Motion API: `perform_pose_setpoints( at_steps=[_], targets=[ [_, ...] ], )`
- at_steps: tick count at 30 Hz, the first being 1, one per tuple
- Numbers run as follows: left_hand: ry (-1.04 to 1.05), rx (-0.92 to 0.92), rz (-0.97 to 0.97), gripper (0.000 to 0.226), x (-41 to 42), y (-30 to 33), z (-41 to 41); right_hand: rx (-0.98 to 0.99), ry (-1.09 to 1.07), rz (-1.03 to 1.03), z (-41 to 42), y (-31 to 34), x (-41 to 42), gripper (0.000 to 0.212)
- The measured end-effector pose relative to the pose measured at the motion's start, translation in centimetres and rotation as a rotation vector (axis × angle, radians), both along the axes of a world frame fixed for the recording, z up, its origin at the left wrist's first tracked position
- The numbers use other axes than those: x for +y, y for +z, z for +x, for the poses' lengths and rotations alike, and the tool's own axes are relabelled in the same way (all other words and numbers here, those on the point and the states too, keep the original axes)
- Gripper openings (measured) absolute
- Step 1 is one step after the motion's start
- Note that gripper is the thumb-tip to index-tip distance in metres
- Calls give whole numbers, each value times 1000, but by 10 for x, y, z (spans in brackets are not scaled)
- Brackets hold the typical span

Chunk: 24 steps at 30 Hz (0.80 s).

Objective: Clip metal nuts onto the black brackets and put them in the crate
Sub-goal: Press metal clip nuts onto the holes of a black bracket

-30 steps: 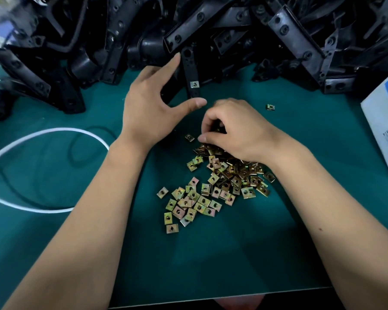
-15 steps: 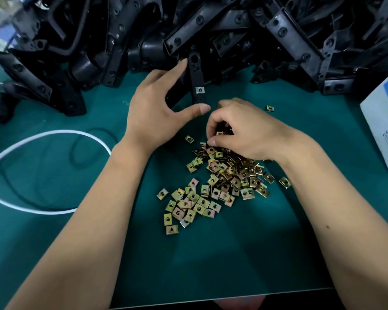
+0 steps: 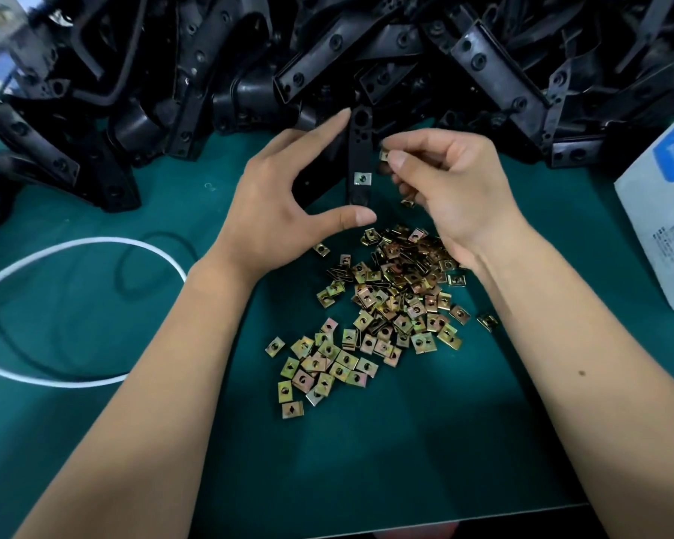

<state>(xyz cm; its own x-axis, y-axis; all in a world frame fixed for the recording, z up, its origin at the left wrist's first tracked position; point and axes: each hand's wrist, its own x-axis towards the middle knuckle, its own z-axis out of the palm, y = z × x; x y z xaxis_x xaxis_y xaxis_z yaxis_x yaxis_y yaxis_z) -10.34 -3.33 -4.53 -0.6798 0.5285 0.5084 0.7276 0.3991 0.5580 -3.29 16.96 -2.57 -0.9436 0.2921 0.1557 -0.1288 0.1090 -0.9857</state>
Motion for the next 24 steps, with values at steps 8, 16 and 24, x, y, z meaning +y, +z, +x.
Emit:
perform_pose_setpoints(
  at_steps=[8,16,24],
  targets=[
    [-36,-17,-18,97,3,-2,2,41,-41,50,-2,-1,0,21],
    [-22,-29,-20,98,3,-2,2,15,-66,-20,-2,0,1,15],
    [-45,-46,-31,97,3,-1,4,-29,-40,71,-4,-3,1,22]
  ],
)
